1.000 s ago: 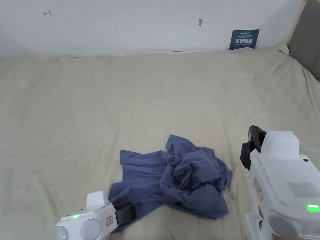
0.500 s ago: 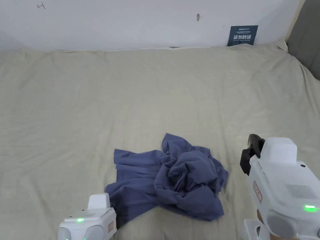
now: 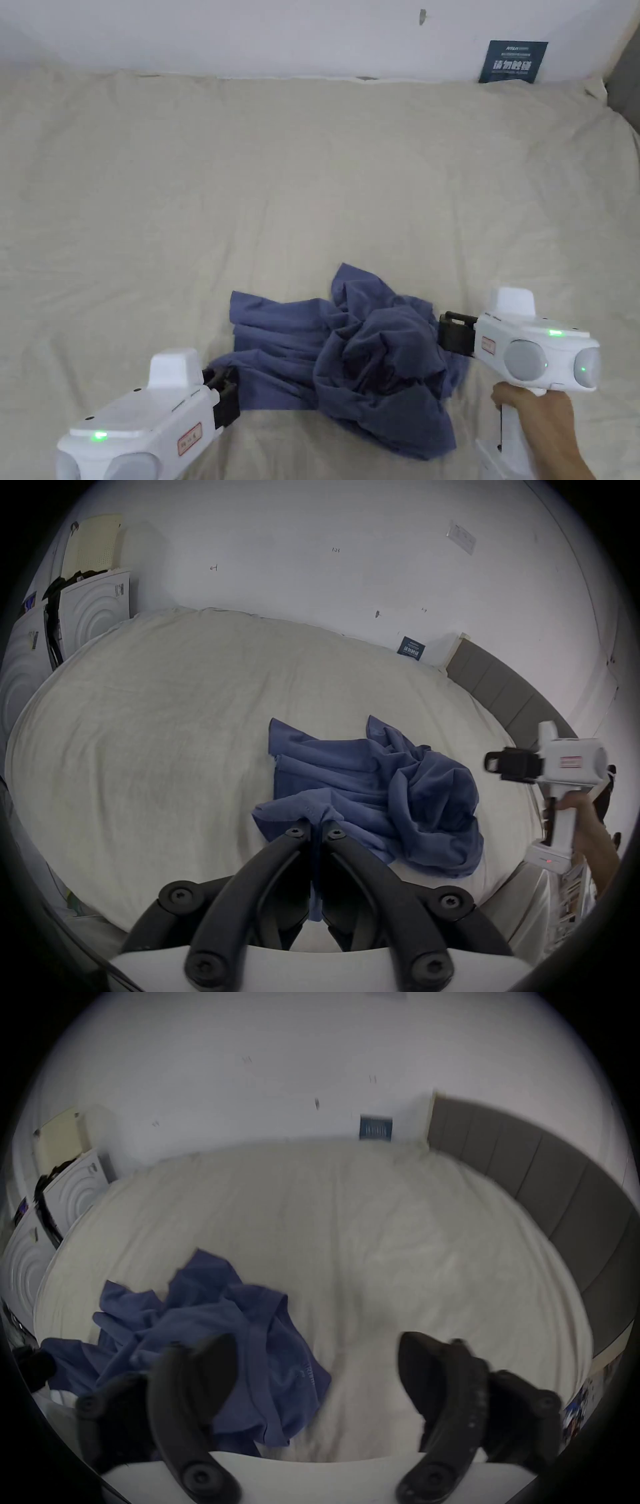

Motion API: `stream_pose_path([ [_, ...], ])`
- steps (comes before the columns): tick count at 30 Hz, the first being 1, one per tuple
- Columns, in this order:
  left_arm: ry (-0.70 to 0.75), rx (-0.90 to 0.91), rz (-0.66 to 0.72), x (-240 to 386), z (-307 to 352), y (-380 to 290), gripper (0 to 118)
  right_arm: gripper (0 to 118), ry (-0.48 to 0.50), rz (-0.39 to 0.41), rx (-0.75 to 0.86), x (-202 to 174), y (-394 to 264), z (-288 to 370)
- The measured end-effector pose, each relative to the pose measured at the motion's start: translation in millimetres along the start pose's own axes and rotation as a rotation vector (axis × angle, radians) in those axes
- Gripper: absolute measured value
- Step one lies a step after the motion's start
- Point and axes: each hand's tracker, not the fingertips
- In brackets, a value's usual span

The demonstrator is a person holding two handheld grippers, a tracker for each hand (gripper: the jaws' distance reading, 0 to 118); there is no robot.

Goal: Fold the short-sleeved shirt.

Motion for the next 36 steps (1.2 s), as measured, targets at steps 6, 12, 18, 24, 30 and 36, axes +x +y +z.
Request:
stream_pose_path([
  [6, -0.034, -0.009, -0.021, -1.6, -1.4, -6.0, 5, 84, 0.004, 0.006, -0.131, 1.0, -7.8, -53.3],
  [12, -0.048, -0.022, -0.018, -2.6, -2.1, -10.4, 5, 3, 0.006, 0.057, -0.115, -1.5, -15.4, -37.4],
  [18, -0.071, 0.017, 0.036, -6.5, 2.7, 5.1, 5, 3, -0.005, 0.111, 0.085, 9.6, 8.6, 16.5],
  [24, -0.102, 0.148, 0.079, -14.5, 15.8, 68.2, 5, 3, -0.027, 0.146, 0.319, 19.9, 64.5, 95.0],
  [30, -0.026, 0.32, -0.008, -26.6, 34.8, 182.6, 5, 3, -0.084, 0.172, 0.507, 22.1, 136.1, 162.1],
  [36, 0.101, 0.448, -0.05, -39.9, 57.5, 301.9, 5, 3, -0.126, 0.147, 0.636, 22.8, 212.4, 203.1],
])
